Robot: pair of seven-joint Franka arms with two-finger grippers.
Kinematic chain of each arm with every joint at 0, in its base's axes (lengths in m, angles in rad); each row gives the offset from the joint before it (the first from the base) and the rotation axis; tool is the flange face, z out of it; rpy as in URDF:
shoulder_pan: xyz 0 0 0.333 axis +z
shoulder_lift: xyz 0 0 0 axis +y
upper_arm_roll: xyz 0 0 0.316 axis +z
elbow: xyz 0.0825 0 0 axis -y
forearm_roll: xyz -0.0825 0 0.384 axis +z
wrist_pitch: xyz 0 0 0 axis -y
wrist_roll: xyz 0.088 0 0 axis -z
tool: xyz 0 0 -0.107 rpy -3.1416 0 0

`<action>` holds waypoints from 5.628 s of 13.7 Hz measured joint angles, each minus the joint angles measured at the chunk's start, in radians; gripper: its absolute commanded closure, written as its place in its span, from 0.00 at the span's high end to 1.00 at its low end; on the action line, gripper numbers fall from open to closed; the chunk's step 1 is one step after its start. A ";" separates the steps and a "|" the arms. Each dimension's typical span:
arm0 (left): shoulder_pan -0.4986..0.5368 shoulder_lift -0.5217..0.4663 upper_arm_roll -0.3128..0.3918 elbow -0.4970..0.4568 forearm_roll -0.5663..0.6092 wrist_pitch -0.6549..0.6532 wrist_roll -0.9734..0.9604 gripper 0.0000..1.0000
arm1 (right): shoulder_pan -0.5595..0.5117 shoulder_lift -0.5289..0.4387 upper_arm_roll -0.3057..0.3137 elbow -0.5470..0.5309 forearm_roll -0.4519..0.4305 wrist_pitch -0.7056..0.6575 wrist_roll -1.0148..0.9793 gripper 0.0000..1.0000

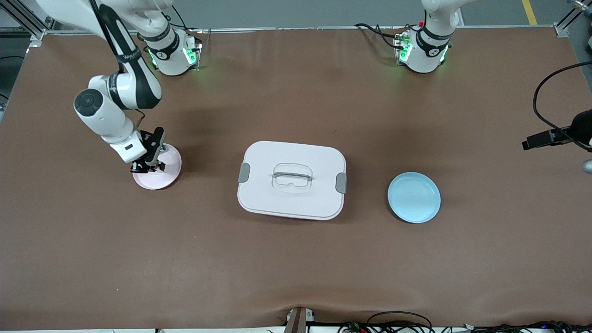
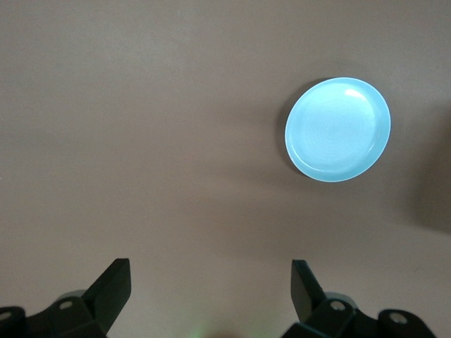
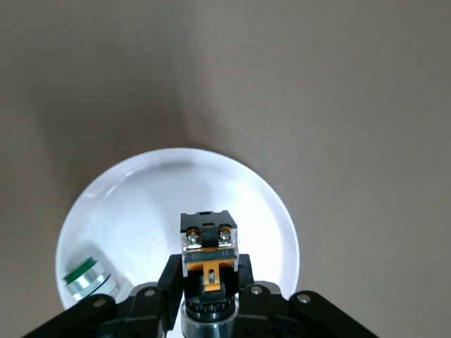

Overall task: Transfer orange switch to right arm and place
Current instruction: 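Lower the switch onto the white plate with the right gripper, then open the right gripper and lift it away from the plate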

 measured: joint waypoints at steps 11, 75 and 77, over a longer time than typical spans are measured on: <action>-0.021 -0.112 -0.217 0.001 -0.001 -0.015 -0.242 1.00 | -0.015 0.079 0.000 0.001 -0.001 0.020 -0.002 0.00; -0.369 -0.116 0.161 0.043 0.000 0.026 0.005 1.00 | -0.157 -0.074 0.002 1.095 0.096 -1.386 1.393 1.00; -0.364 -0.116 0.162 0.043 0.000 0.024 0.004 1.00 | -0.161 -0.074 0.003 1.117 0.101 -1.385 1.392 1.00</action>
